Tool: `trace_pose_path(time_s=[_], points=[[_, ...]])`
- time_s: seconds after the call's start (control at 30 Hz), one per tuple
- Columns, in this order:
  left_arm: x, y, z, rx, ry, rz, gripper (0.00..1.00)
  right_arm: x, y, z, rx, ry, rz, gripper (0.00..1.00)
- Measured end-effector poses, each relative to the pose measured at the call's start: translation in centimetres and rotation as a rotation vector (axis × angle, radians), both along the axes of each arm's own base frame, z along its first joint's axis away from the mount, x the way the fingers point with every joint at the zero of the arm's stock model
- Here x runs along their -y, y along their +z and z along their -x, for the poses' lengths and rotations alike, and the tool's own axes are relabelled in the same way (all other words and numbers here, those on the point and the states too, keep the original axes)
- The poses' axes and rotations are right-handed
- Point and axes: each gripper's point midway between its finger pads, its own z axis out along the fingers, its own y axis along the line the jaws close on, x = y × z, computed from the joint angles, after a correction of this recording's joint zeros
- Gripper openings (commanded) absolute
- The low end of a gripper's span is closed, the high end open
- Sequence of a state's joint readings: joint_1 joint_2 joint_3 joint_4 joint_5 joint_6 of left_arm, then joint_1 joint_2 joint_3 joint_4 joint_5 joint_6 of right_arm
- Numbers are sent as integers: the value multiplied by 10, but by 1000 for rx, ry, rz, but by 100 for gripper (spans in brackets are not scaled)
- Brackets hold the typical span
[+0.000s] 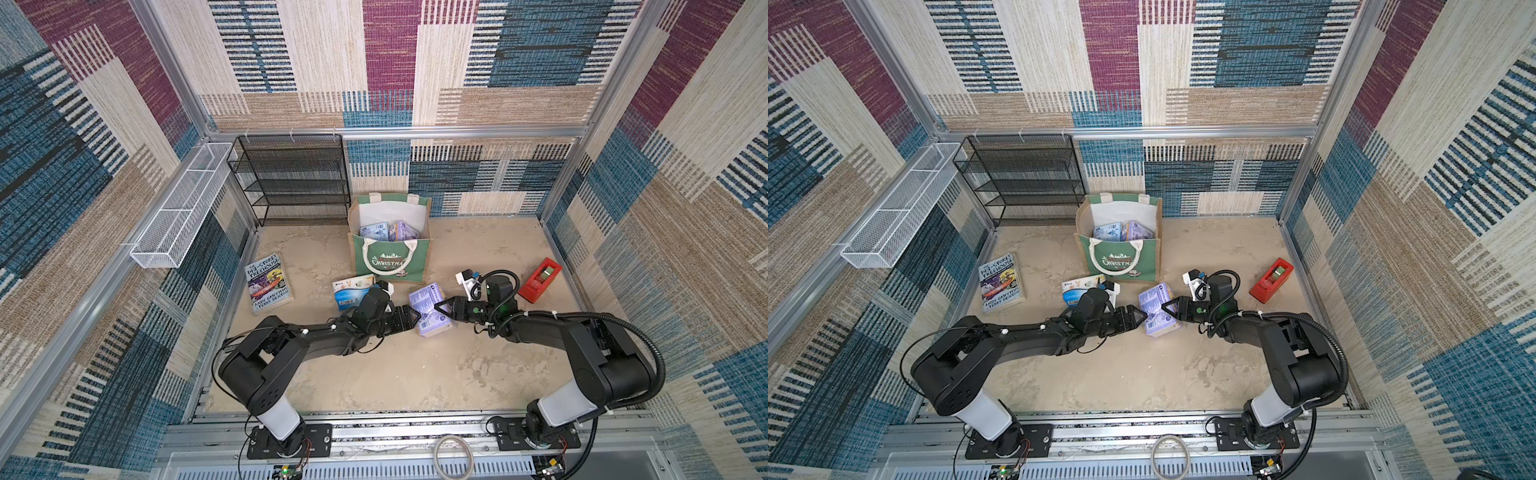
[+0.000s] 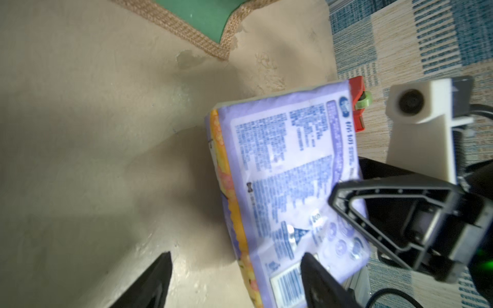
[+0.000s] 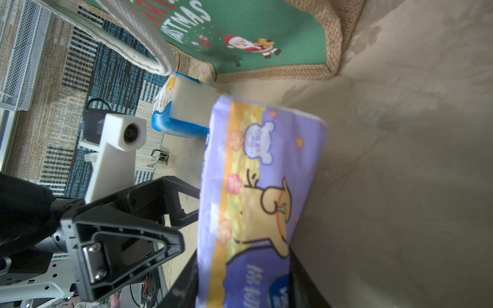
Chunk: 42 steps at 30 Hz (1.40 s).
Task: Put tissues into the canvas bag
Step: Pick up the pack of facial tissues from the center of the board, then place the pack of facial tissues in the canvas bag.
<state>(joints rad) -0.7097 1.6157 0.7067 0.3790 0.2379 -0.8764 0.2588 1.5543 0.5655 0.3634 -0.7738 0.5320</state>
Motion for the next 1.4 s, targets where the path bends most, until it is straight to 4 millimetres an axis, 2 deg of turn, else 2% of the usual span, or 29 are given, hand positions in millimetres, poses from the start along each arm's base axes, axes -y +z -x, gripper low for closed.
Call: trace_pose_path(time_s=[0.17,0.57,0.67,0.9,1.13,1.27,1.4], points=[[-13,28,-1,86,44,6,99,1,14,-1,21,-8,3,43],[-66,56,6,206,191,-86,99,0,73,-8,101,-20,-28,44],[-85,61,6,225,242,-110,99,0,87,-7,111,-23,-37,44],[-127,65,5,227,342,-151,99,2,129,-1,149,-41,-80,44],[-153,63,2,201,407,-176,99,0,169,-6,187,-56,-132,45],[-164,56,2,176,429,-196,99,-3,194,-17,214,-65,-160,46],[-170,51,2,156,440,-204,99,-9,215,-38,222,-71,-189,46]])
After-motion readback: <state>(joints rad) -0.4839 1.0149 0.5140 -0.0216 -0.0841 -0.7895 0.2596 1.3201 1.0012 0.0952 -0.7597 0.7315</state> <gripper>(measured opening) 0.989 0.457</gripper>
